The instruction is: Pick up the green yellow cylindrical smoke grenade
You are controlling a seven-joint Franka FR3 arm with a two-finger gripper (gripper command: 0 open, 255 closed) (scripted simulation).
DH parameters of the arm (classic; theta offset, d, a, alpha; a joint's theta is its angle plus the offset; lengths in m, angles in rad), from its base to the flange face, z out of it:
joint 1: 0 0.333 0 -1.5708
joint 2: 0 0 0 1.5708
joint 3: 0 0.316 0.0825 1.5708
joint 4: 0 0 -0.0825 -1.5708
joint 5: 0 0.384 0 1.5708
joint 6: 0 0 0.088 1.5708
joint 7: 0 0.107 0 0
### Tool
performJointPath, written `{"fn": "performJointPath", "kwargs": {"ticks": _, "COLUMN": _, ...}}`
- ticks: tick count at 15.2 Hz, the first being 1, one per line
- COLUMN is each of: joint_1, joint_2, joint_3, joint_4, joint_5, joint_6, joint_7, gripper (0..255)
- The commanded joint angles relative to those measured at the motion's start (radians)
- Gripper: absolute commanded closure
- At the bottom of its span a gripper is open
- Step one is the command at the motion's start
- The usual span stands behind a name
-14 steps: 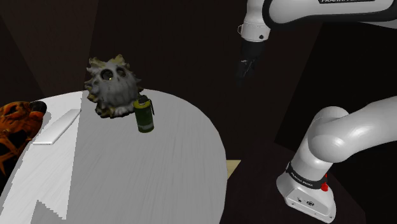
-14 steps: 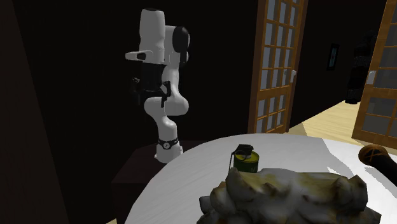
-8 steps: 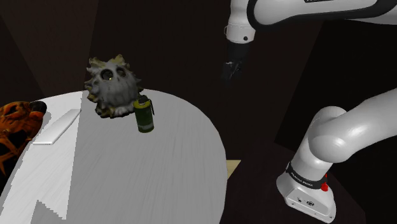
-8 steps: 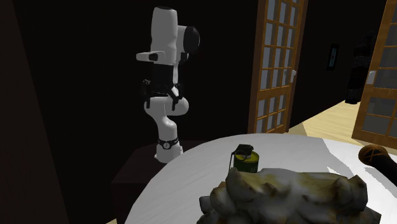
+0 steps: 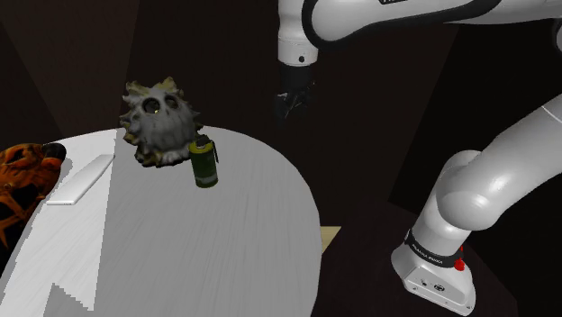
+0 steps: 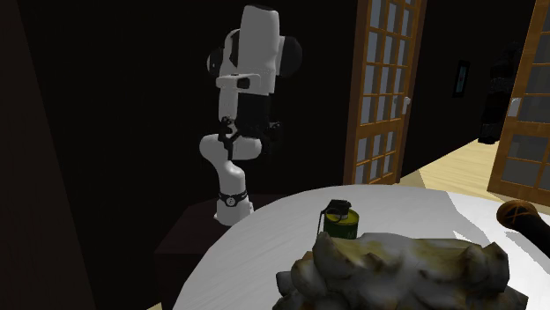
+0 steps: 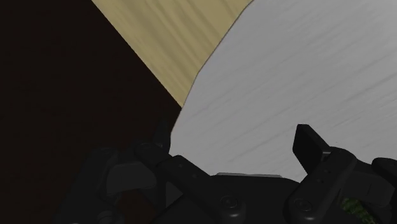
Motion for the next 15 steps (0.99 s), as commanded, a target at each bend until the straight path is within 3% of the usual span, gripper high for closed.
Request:
{"fn": "performJointPath", "kwargs": {"ticks": 1, "joint_1": 0.003, "joint_2": 0.070, "joint_3": 0.039, "joint_4": 0.055, "joint_5": -0.008, "joint_6": 0.010, "joint_7": 0.054, "gripper": 0}}
{"fn": "performJointPath", "kwargs": {"ticks": 9, "joint_1": 0.028, "joint_2": 0.382, "joint_3": 0.160, "joint_4": 0.344, "joint_5": -0.112, "joint_6": -0.006, "joint_7": 0.258, "gripper": 0}}
{"fn": "performJointPath", "kwargs": {"ticks": 15, "joint_1": 0.110, "joint_2": 0.656, "joint_3": 0.207, "joint_4": 0.641, "joint_5": -0.242, "joint_6": -0.083, "joint_7": 0.401, "gripper": 0}}
